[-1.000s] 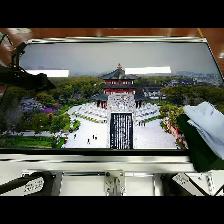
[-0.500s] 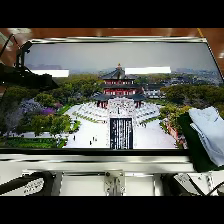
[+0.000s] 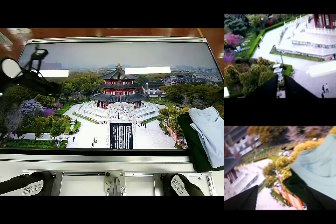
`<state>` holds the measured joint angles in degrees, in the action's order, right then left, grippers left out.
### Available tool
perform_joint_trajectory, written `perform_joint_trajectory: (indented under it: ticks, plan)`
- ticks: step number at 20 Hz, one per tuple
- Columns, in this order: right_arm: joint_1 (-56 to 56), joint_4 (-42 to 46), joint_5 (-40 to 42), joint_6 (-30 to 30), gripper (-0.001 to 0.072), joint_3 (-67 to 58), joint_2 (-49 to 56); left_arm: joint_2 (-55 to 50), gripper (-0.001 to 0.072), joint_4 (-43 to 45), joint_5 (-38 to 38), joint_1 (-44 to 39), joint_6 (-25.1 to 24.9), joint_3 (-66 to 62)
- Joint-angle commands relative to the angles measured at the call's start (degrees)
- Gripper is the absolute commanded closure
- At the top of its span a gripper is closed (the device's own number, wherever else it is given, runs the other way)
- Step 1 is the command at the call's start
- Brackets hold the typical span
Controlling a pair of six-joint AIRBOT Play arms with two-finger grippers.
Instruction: Fold the shirts.
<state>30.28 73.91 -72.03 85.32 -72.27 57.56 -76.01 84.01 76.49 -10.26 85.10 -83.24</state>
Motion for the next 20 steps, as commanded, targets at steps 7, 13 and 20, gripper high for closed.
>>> perform_joint_trajectory:
  ticks: [7, 13, 20]
  plan:
    - [-37.70, 10.43, -2.95, 5.57, 0.0018, -0.92, 8.83, -5.60, 0.0052, 6.62, 5.38, -5.68, 2.67, 0.02]
    - [-44.44, 10.36, -2.95, 5.53, 0.0018, -0.92, 8.81, -5.73, 0.0052, 6.01, 2.91, -5.44, 2.86, 0.02]
    - [-44.39, 9.68, -2.91, 5.55, 0.0018, -0.92, 8.81, -5.73, 0.0052, 6.03, 1.95, -5.42, 2.84, 0.02]
